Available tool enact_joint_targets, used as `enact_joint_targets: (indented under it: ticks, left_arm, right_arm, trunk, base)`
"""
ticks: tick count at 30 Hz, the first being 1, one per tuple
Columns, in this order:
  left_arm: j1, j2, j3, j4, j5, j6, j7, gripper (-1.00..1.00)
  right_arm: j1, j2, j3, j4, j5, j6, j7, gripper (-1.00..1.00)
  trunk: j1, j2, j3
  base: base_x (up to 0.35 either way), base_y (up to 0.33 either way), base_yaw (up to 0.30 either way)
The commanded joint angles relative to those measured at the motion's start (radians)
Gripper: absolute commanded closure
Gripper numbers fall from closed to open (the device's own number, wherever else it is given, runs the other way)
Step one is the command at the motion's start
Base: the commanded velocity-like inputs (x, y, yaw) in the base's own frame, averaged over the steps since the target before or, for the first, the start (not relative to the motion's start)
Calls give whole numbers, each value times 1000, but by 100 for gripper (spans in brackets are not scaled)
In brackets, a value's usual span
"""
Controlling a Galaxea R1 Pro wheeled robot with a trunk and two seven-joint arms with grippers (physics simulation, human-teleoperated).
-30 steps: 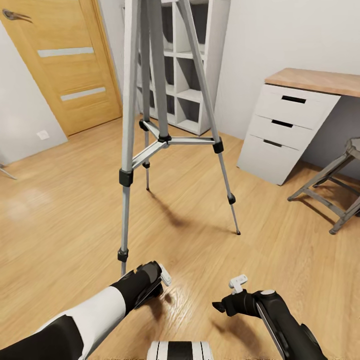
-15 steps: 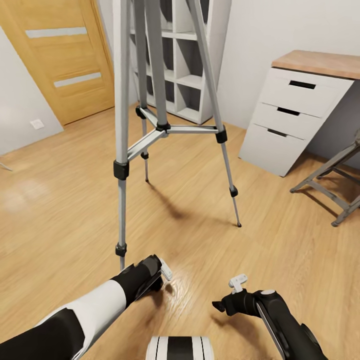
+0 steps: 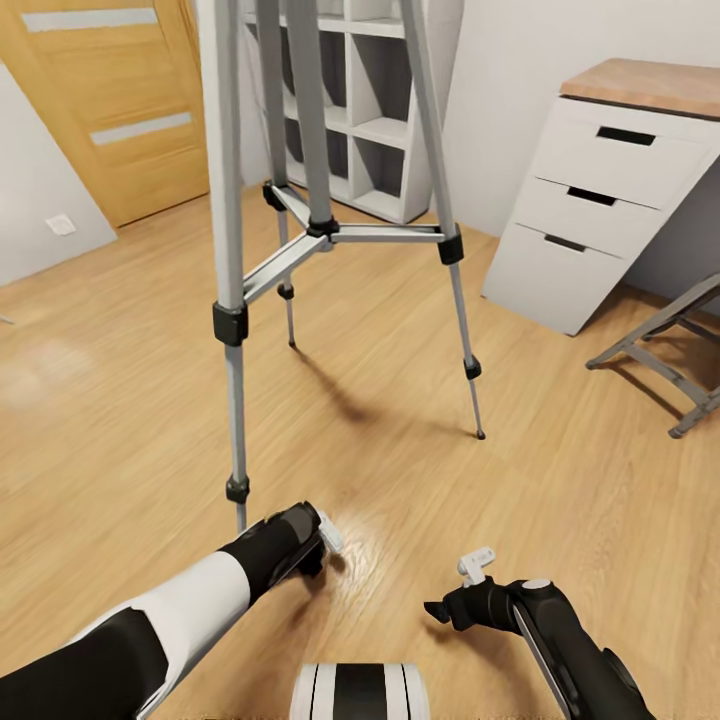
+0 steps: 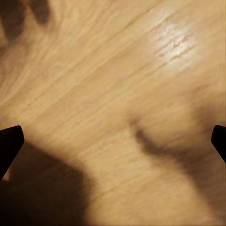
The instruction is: Attach the digital camera to the camera tripod in the bedroom.
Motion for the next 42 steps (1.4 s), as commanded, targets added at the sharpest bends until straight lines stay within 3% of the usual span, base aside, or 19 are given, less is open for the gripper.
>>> enact_joint_targets:
  ticks: [1,15,28,42]
  left_arm:
    - [-1,1,-5,-1,-3,3,-6,-100]
    - [-3,4,-5,-1,-5,4,-10,-100]
    - [-6,8,-3,-2,-12,40,-10,-100]
    - [-17,37,1,-3,-14,50,-10,-100]
  right_arm:
    - [0,-1,1,-1,10,2,7,-100]
    - [1,-1,1,-2,10,2,6,-100]
    - [1,-1,1,-1,10,2,5,-100]
    - [0,0,1,-1,10,2,4,-100]
  trunk:
    - [0,-1,-5]
    - [7,-4,-59]
    - [7,-4,-59]
    - [7,-4,-59]
  base:
    - [0,0,0]
    - [0,0,0]
    - [0,0,0]
    - [0,0,0]
